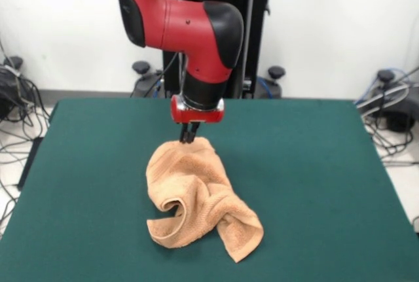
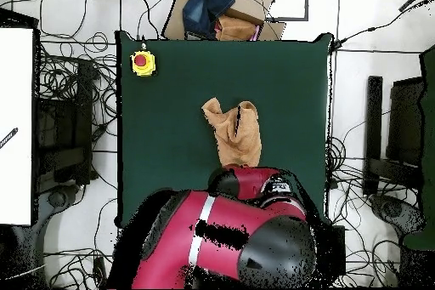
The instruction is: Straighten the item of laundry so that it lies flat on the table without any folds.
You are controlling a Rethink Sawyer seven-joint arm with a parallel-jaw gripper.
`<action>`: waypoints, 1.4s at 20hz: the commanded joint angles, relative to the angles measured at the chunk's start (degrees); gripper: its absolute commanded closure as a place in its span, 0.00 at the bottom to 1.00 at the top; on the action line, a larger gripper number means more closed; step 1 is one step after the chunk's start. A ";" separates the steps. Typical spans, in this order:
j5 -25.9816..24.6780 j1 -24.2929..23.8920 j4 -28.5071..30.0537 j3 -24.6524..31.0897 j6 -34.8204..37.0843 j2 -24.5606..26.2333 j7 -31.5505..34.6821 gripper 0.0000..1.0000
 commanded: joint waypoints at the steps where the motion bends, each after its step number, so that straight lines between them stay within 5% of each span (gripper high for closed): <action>1: -0.38 -0.40 -3.55 5.60 -3.84 4.99 7.36 1.00; 18: -0.25 -0.21 -6.05 5.09 -6.07 8.09 7.10 1.00; 28: 3.64 0.04 9.45 7.76 16.10 -18.19 4.12 1.00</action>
